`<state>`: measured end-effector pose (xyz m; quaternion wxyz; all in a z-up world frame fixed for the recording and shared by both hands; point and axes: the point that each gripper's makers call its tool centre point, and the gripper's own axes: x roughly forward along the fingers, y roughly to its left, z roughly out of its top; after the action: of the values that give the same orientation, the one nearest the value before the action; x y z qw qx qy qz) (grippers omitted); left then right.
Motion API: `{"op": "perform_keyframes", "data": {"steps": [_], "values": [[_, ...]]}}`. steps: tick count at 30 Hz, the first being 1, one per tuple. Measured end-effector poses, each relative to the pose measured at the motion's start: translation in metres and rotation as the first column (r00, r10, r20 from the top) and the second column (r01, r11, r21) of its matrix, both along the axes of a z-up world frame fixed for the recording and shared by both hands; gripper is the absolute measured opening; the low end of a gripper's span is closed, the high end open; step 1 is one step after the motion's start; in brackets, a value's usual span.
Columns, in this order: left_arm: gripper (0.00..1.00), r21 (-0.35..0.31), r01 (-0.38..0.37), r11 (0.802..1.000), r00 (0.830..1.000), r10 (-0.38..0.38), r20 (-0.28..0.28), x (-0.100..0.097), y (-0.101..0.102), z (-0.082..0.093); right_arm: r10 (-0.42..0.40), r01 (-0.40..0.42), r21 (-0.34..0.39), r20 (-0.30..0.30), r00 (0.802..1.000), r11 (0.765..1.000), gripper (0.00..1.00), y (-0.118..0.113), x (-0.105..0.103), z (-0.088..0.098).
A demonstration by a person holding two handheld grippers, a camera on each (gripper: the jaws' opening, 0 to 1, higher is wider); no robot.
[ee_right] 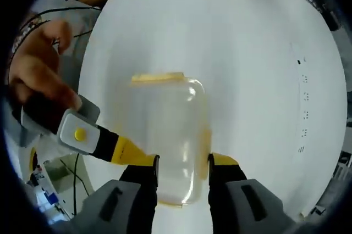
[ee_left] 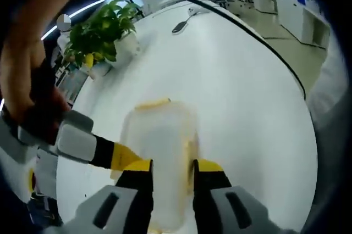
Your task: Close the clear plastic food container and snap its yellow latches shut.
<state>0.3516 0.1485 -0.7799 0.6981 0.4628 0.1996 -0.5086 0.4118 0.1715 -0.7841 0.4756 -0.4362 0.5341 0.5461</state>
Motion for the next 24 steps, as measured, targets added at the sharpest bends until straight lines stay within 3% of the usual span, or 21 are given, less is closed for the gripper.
{"op": "perform_keyframes", "data": {"steps": [3, 8, 12, 13, 14, 20, 24], "values": [[0.18, 0.028, 0.007, 1.0, 0.998, -0.009, 0.064, 0.0, 0.004, 0.001, -0.011, 0.012, 0.02, -0.02, 1.0, 1.0, 0.33, -0.001, -0.001, -0.002], [0.19, 0.025, 0.017, 1.0, 0.999, -0.018, 0.048, 0.003, 0.0, -0.003, -0.01, 0.012, 0.03, -0.045, 0.999, 0.999, 0.32, -0.002, 0.005, -0.003], [0.2, 0.02, 0.033, 0.999, 0.998, -0.034, 0.061, 0.003, 0.0, 0.0, -0.088, 0.109, 0.122, -0.167, 0.982, 0.987, 0.31, -0.002, 0.003, -0.005], [0.2, 0.021, 0.043, 0.999, 0.998, -0.044, 0.051, -0.001, -0.001, 0.0, -0.069, 0.124, 0.219, -0.242, 0.968, 0.968, 0.3, 0.011, 0.0, -0.005], [0.2, 0.024, 0.04, 0.999, 0.997, -0.041, 0.058, -0.001, -0.001, 0.001, -0.097, 0.146, 0.193, -0.243, 0.965, 0.97, 0.29, 0.001, 0.005, -0.002], [0.21, 0.002, 0.031, 1.0, 0.999, -0.031, 0.044, 0.001, 0.0, 0.0, -0.088, 0.142, 0.241, -0.22, 0.971, 0.96, 0.31, 0.0, 0.015, 0.001], [0.22, 0.058, 0.079, 0.995, 0.994, -0.083, 0.066, 0.002, 0.0, 0.0, -0.103, 0.154, 0.248, -0.206, 0.973, 0.956, 0.33, -0.003, 0.013, 0.002]]}}
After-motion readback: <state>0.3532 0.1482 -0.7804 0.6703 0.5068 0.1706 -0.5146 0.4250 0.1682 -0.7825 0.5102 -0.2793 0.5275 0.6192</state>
